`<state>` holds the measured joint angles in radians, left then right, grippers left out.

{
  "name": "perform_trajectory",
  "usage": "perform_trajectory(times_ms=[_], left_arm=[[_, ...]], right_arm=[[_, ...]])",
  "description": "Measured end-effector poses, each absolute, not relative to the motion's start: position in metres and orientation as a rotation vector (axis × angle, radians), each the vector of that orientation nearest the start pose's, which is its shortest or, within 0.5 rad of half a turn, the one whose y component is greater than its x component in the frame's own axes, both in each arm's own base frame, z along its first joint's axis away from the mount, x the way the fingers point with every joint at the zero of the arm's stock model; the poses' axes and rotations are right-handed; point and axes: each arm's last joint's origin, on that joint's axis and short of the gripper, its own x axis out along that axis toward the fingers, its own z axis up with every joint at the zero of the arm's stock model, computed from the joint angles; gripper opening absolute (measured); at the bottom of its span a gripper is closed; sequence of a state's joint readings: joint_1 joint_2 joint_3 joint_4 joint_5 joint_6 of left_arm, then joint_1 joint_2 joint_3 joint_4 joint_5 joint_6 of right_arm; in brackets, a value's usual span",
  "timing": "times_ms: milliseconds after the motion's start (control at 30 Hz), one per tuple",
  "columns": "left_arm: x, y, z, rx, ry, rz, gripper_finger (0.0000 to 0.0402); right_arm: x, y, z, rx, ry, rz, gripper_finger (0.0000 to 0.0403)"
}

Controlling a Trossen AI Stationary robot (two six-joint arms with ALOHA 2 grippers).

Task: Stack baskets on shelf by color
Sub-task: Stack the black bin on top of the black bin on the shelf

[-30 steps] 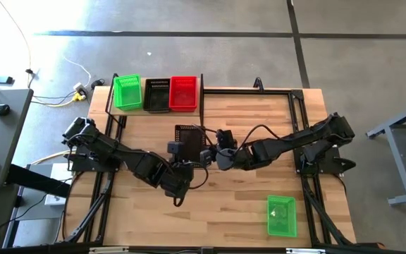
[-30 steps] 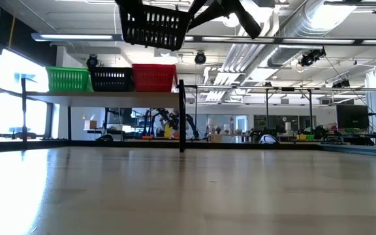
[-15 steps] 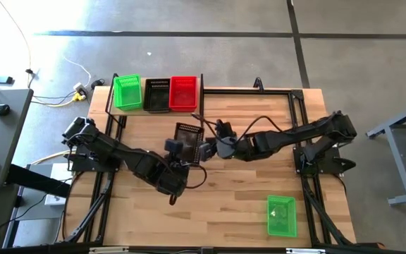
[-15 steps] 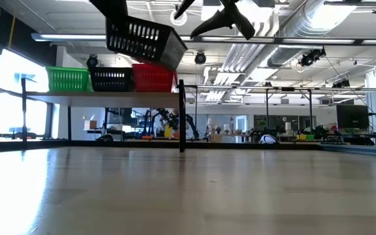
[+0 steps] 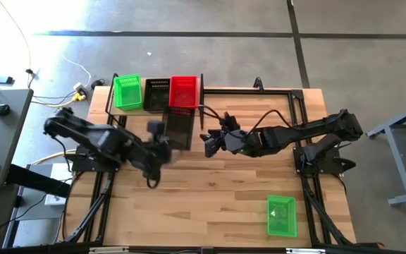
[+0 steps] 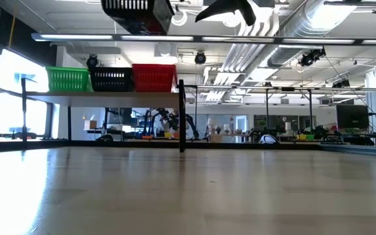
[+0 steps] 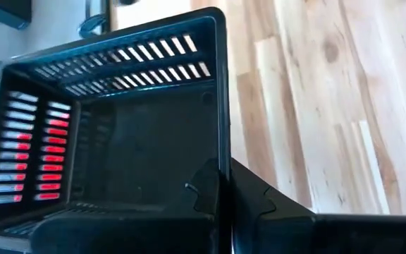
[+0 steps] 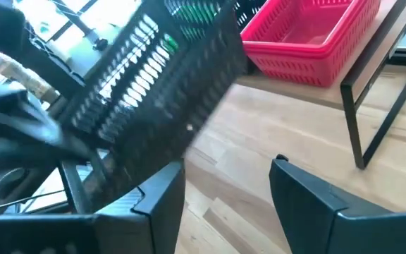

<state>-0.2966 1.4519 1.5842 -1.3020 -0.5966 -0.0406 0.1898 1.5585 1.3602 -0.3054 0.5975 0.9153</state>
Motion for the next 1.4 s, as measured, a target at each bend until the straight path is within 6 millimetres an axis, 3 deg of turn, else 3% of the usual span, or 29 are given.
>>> perform_trajectory(times_ms=[333, 600, 833, 1400], left_arm=[[0.180, -0.013, 0.425, 0.372, 0.872, 0.388, 0.0000], [0.129, 0.013, 0.446, 0.360, 0.778, 0.450, 0.0000], [0.121, 0.027, 0.447, 0.373, 0.812, 0.450, 0.0000], [0.124, 0.070, 0.443, 0.284, 0.858, 0.421, 0.0000]], right_arm=[[0.345, 0.050, 0.335, 0.674, 0.248, -0.574, 0.0190], [0.346, 0.043, 0.335, 0.595, 0.265, -0.575, 0.0190], [0.346, 0.025, 0.338, 0.485, 0.279, -0.591, 0.0190], [0.320, -0.014, 0.372, 0.365, 0.240, -0.596, 0.0190]])
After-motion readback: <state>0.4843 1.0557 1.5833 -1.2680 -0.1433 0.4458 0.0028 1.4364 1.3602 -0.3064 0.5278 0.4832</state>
